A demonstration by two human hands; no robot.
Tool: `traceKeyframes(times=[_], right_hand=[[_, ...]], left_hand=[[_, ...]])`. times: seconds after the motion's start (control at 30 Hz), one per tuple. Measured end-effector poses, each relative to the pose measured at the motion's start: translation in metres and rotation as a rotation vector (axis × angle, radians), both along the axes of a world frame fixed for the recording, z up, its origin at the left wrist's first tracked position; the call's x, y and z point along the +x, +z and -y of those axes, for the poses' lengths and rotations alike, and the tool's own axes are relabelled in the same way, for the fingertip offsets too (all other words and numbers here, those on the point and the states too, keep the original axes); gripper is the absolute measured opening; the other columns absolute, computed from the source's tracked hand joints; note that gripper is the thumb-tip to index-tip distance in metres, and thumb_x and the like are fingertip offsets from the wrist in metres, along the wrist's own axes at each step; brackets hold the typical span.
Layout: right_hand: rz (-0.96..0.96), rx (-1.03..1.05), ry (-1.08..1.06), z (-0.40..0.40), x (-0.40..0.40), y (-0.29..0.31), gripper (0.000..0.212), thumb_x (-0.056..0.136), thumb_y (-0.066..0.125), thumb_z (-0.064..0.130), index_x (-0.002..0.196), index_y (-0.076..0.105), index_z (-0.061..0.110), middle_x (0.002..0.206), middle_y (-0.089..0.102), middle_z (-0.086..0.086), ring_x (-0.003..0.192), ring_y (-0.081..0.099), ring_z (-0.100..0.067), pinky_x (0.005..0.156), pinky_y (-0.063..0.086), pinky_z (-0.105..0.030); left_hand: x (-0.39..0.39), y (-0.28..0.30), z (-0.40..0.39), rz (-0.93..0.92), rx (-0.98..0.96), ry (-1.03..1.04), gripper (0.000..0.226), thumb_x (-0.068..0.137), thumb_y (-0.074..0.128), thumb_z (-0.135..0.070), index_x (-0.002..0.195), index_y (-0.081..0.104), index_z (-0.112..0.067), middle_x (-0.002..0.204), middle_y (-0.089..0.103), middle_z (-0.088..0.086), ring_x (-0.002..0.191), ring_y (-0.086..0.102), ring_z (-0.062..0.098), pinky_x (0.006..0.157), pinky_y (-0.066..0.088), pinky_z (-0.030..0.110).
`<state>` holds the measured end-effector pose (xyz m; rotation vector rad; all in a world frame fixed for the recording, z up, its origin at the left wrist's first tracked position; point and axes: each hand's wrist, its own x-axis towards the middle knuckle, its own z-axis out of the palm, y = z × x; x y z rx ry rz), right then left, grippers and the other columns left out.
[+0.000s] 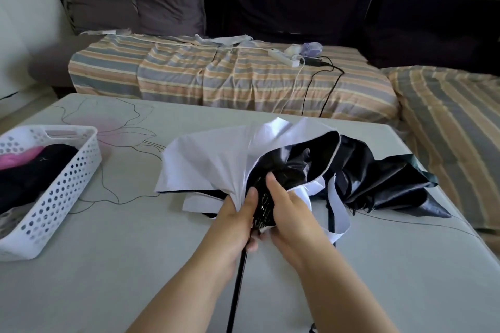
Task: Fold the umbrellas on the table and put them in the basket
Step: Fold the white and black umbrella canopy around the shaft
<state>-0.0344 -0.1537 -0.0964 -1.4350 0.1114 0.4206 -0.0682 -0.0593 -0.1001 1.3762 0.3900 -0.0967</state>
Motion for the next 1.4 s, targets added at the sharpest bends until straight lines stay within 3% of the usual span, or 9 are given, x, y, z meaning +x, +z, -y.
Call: traceKeyframes(times=[0.1, 0.2, 0.4, 0.53, 0.73, 0.9, 1.0, 1.1, 1.4], right_hand=[[0.135, -0.14, -0.098, 0.019, 0.007, 0.004, 0.032, 0.087, 0.063, 0.048, 0.096, 0.068, 0.018, 0.079, 0.074, 0.005, 0.075, 0.07, -0.008, 0.071, 0.056, -0.028], [0.276, -0.049, -0.281, 0.034, 0.014, 0.011, 0.037, 0.071, 0.073, 0.05, 0.101, 0.063, 0.03, 0.095, 0.073, 0.006, 0.094, 0.07, -0.016, 0.088, 0.053, -0.043], [0.21, -0.275, -0.06, 0.03, 0.009, 0.015, 0.014, 0.088, 0.068, 0.032, 0.087, 0.06, 0.019, 0.055, 0.063, 0.013, 0.05, 0.059, -0.003, 0.054, 0.048, -0.019], [0.213, -0.387, 0.018, 0.025, 0.012, 0.006, 0.015, 0.086, 0.07, 0.028, 0.088, 0.061, 0.016, 0.052, 0.061, 0.006, 0.052, 0.062, -0.02, 0.067, 0.059, -0.042], [0.328, -0.463, 0.025, 0.023, 0.009, 0.007, 0.009, 0.092, 0.062, 0.023, 0.088, 0.063, 0.015, 0.062, 0.064, 0.002, 0.057, 0.062, -0.01, 0.06, 0.049, -0.02], [0.366, -0.509, -0.34, 0.03, 0.011, 0.011, 0.014, 0.092, 0.062, 0.025, 0.1, 0.054, 0.018, 0.066, 0.059, 0.002, 0.057, 0.056, -0.007, 0.053, 0.036, -0.007], [0.593, -0.604, -0.467, 0.026, 0.002, 0.014, 0.054, 0.084, 0.07, 0.026, 0.131, 0.043, 0.027, 0.096, 0.05, 0.008, 0.086, 0.049, -0.004, 0.07, 0.035, -0.002], [0.938, -0.742, -0.304, 0.017, -0.002, 0.013, 0.059, 0.083, 0.071, 0.028, 0.136, 0.045, 0.032, 0.105, 0.039, 0.012, 0.094, 0.046, 0.0, 0.082, 0.038, -0.006], [0.58, -0.6, 0.025, 0.023, 0.006, 0.008, 0.054, 0.091, 0.063, 0.022, 0.138, 0.044, 0.038, 0.103, 0.059, 0.007, 0.098, 0.058, -0.005, 0.081, 0.038, -0.002]], left_hand=[[0.003, 0.0, -0.002, -0.011, -0.085, 0.057, 0.024, 0.095, 0.051, -0.041, 0.098, 0.057, -0.017, 0.057, 0.045, -0.003, 0.043, 0.036, 0.008, 0.041, 0.025, 0.021], [0.003, -0.004, -0.004, -0.014, -0.086, 0.025, 0.022, 0.095, 0.053, -0.041, 0.09, 0.054, -0.019, 0.054, 0.042, -0.005, 0.047, 0.035, 0.01, 0.041, 0.023, 0.021], [0.001, 0.0, -0.004, -0.055, -0.279, -0.067, 0.042, 0.099, 0.042, -0.041, 0.12, 0.058, -0.009, 0.086, 0.071, 0.008, 0.054, 0.062, 0.018, 0.048, 0.049, 0.024], [0.0, 0.004, -0.013, -0.052, -0.353, -0.177, 0.043, 0.098, 0.039, -0.042, 0.12, 0.061, -0.013, 0.101, 0.073, 0.013, 0.071, 0.071, 0.025, 0.056, 0.055, 0.025], [0.0, 0.002, -0.017, -0.022, -0.22, -0.181, 0.021, 0.07, 0.066, -0.028, 0.071, 0.065, -0.008, 0.065, 0.057, 0.006, 0.043, 0.046, 0.009, 0.039, 0.035, 0.017], [0.005, -0.001, -0.019, -0.062, -0.275, -0.022, 0.035, 0.086, 0.066, -0.018, 0.107, 0.04, -0.005, 0.067, 0.047, 0.006, 0.039, 0.034, 0.008, 0.035, 0.025, 0.016], [0.003, -0.003, -0.017, -0.087, -0.24, -0.005, 0.038, 0.086, 0.067, -0.02, 0.104, 0.037, -0.005, 0.064, 0.047, 0.006, 0.038, 0.035, 0.008, 0.035, 0.026, 0.016], [0.0, -0.002, -0.013, -0.072, -0.193, -0.039, 0.035, 0.084, 0.068, -0.029, 0.092, 0.042, -0.007, 0.06, 0.048, 0.004, 0.038, 0.034, 0.009, 0.035, 0.026, 0.016], [-0.006, 0.006, -0.019, -0.02, -0.276, -0.167, 0.013, 0.095, 0.053, -0.017, 0.092, 0.045, -0.007, 0.065, 0.051, 0.007, 0.043, 0.04, 0.012, 0.039, 0.031, 0.018]])
